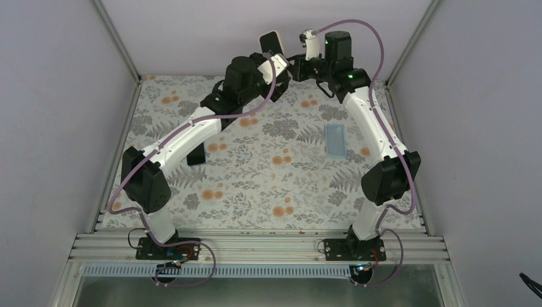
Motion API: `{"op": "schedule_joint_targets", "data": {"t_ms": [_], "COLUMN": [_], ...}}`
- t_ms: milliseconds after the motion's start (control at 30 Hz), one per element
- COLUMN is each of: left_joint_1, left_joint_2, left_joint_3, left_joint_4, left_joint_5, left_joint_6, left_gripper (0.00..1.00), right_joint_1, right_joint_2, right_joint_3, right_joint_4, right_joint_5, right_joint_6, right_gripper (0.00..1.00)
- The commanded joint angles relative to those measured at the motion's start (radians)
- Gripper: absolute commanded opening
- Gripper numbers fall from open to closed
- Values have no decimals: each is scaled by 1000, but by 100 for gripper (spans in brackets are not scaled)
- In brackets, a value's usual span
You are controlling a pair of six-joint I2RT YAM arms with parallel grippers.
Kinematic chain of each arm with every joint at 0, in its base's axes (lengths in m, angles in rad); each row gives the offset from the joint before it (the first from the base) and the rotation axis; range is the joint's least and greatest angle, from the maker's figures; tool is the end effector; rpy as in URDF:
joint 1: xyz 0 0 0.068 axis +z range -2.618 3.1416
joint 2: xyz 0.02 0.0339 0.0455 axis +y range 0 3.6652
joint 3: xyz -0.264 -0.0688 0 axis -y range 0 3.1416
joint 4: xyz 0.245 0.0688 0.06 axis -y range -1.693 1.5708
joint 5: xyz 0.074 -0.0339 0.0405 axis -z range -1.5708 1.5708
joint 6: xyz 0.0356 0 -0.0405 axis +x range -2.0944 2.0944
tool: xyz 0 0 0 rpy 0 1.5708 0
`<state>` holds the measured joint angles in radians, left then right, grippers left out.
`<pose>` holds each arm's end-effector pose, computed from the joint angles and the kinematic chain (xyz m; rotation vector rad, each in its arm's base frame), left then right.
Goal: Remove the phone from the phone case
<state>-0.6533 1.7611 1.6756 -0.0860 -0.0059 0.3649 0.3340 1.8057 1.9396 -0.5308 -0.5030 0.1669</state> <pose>0.3393 -0.2595 0.3929 0.8476 1.5273 -0.2062 0.3848 0.1517 0.4218 -0.5019 1.9426 0.8183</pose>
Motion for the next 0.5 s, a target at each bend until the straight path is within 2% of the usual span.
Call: {"op": "schedule_joint_targets", "data": {"t_ms": [0,233,333,467], "left_joint_1": [-5,-8,-26,-57], "left_joint_2": [-6,26,47,28], "left_joint_3": [11,44,45,-49], "left_joint_4": [24,13,46,212], "left_joint_5": [-36,-114,-263,-513], "left_joint_6": [-23,-5,28,95], "left_gripper": [95,92,89,85], "right_joint_1": [12,13,14,15], "right_joint_2": [-43,-45,-53,-67], "right_joint_3": [16,15,18,11], "right_joint_4": [89,91,89,84], "right_joint_5": [-4,-22,-32,-37], "right_joint_6": [20,25,32,33], "right_gripper": [3,3,3,3]}}
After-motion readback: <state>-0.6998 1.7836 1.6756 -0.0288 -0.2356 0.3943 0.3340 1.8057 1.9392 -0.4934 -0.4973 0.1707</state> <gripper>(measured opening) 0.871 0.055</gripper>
